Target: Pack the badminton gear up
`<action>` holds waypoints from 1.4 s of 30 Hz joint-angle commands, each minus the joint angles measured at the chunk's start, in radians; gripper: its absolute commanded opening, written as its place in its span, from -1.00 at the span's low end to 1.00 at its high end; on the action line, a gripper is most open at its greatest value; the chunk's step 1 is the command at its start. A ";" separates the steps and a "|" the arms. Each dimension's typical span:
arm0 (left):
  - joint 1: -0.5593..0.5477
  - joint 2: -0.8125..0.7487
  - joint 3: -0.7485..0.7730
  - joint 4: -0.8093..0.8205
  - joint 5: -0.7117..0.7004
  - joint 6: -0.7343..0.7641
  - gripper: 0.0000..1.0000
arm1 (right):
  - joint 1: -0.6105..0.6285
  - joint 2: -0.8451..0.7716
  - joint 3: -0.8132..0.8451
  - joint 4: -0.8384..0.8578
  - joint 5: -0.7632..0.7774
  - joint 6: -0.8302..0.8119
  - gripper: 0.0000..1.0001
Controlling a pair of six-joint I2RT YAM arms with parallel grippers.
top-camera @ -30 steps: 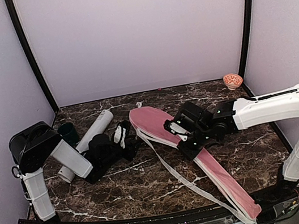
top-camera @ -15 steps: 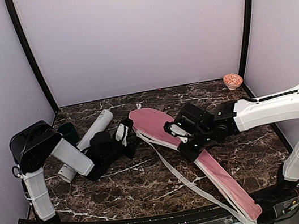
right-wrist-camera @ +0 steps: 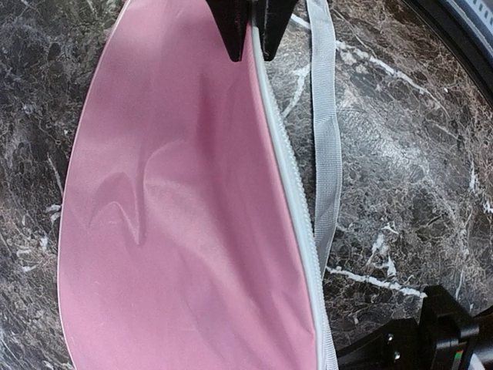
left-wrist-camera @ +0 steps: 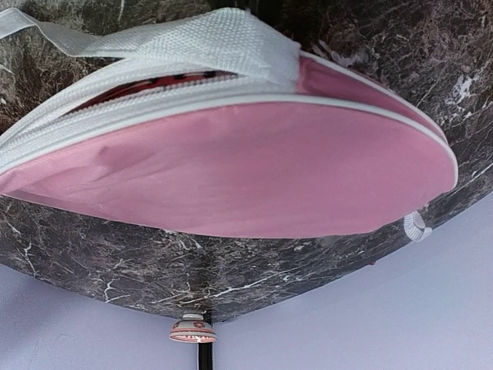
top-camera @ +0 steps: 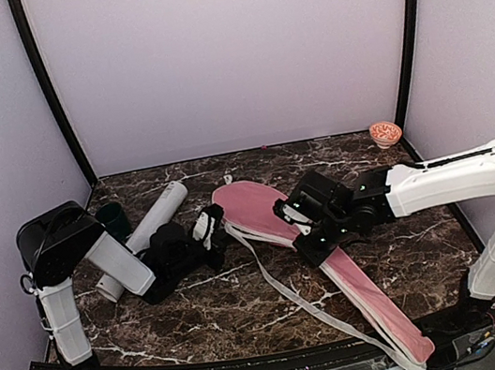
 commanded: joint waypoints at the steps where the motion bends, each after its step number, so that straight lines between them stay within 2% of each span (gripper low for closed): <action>1: -0.057 -0.042 -0.019 -0.014 0.014 0.033 -1.00 | -0.002 0.023 0.064 0.084 0.034 0.047 -1.00; 7: -0.137 -0.048 -0.030 -0.021 -0.010 0.045 -1.00 | -0.003 0.080 0.105 0.089 0.032 0.052 -1.00; 17: -0.261 -0.061 -0.005 -0.040 0.063 -0.016 -1.00 | -0.009 0.100 0.107 0.119 -0.008 0.036 -1.00; 18: -0.259 -0.067 -0.011 -0.032 0.054 -0.031 -1.00 | -0.010 0.096 0.103 0.119 -0.015 0.033 -0.96; 23: -0.167 -0.107 -0.021 -0.058 0.072 -0.132 -1.00 | -0.010 0.042 0.016 0.105 -0.067 0.026 -0.27; 27: -0.137 -0.143 -0.004 -0.113 0.090 -0.107 -1.00 | -0.010 -0.028 -0.036 0.079 -0.086 0.023 -0.02; 30: -0.137 -0.156 0.013 -0.148 0.111 -0.090 -1.00 | -0.008 -0.069 -0.021 0.068 -0.100 0.026 -0.03; 36: -0.137 -0.170 0.028 -0.170 0.120 -0.098 -1.00 | 0.055 -0.095 0.041 0.099 -0.144 0.060 -0.17; 42: -0.137 -0.173 0.028 -0.163 0.122 -0.099 -1.00 | 0.082 0.046 0.105 0.092 -0.122 0.127 -0.14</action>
